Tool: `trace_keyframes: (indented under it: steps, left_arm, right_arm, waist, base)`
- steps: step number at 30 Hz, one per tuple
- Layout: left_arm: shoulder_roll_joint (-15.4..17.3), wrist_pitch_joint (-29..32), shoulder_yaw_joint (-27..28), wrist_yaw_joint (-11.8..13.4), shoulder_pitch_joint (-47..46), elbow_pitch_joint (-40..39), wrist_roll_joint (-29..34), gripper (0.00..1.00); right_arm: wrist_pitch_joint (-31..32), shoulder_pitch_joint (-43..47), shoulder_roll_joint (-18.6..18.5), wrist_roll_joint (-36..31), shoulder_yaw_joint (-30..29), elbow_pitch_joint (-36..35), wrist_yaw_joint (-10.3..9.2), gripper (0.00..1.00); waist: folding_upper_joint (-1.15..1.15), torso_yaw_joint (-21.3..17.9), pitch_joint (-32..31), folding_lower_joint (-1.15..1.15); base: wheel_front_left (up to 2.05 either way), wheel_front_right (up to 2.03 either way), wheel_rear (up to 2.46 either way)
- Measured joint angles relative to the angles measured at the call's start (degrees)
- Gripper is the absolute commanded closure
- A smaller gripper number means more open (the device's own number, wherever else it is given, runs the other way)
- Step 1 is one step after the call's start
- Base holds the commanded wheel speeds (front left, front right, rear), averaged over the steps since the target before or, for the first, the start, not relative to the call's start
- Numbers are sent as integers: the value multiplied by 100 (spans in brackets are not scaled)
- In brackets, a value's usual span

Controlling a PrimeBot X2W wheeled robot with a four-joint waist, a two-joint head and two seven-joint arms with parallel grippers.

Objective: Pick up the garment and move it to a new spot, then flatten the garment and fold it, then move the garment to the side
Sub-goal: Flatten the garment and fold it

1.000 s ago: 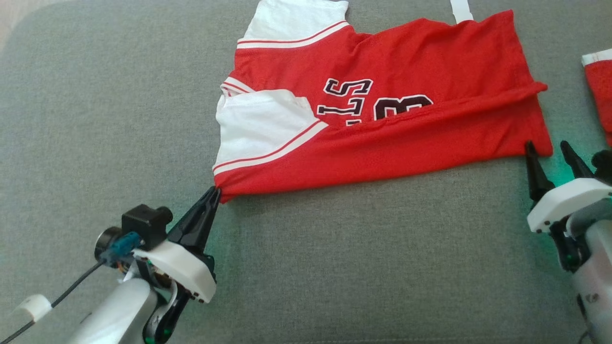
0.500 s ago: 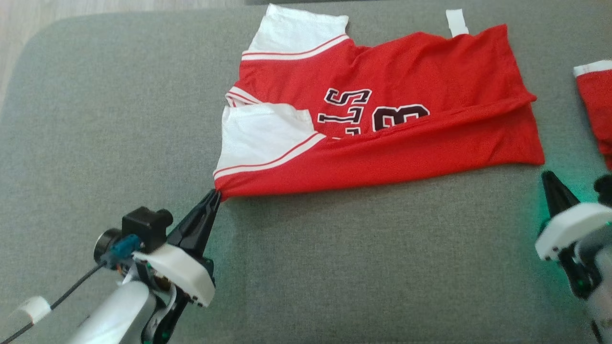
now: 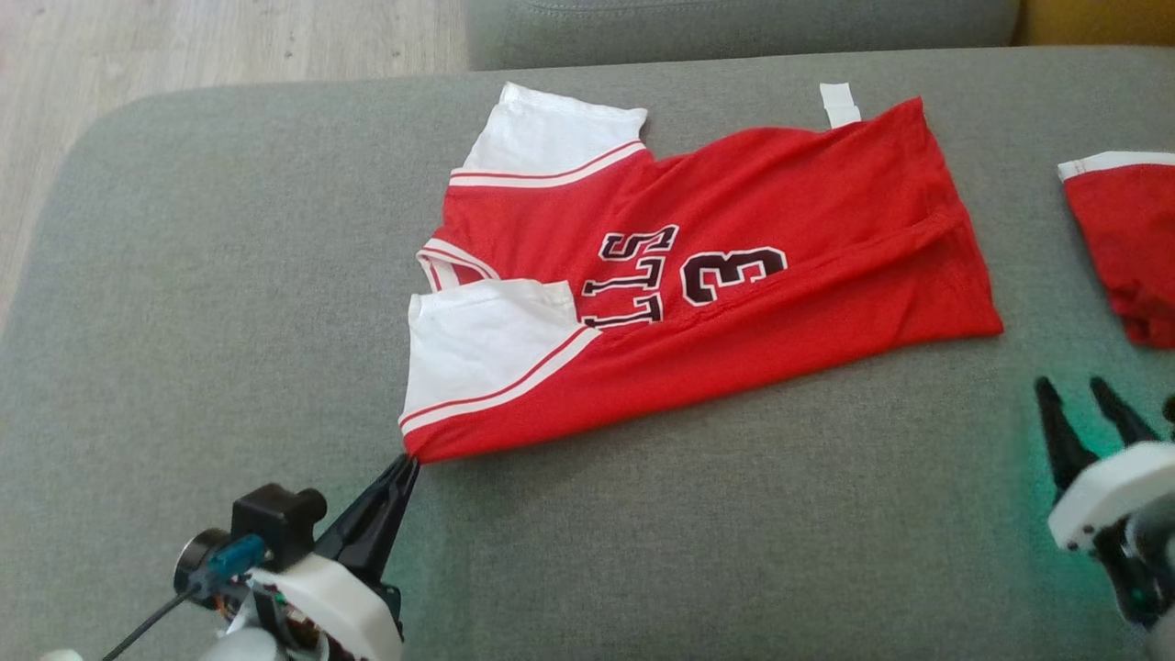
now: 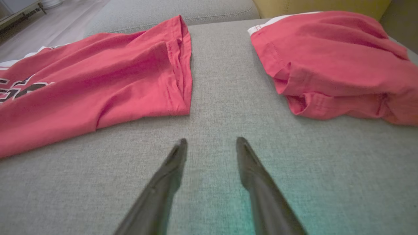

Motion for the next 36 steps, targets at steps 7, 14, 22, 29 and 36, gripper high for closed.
trace_keyframes:
  steps: [7, 14, 22, 29, 36]
  left_arm:
    - [-1, 92, -20, 23, -225, -137, 11, 100]
    - [-58, 92, -82, -19, -541, -101, 69, 100]
    - [-115, 43, -92, -59, -575, 67, 68, 100]
    - [-104, 32, -93, -24, -500, 45, 62, 100]
    - [7, 114, -196, 101, 18, -149, -54, 100]
  right_arm:
    - [246, -895, 221, -448, 86, 227, 0, 0]
    - [444, -1434, 292, -621, 271, 894, 0, 12]
    - [249, -1527, 287, -485, 567, 1121, 0, 100]
    - [27, -1154, -13, -136, 711, 858, 1, 100]
    - [21, -360, -293, 244, 931, 319, 1, 100]
  waist:
    - [0, 107, 312, 1]
    - [0, 335, 573, 2]
    - [0, 371, 507, 1]
    - [0, 310, 248, 1]
    - [0, 231, 13, 0]
  base:
    - [0, 0, 0]
    - [0, 0, 0]
    - [0, 0, 0]
    - [0, 0, 0]
    - [0, 0, 0]
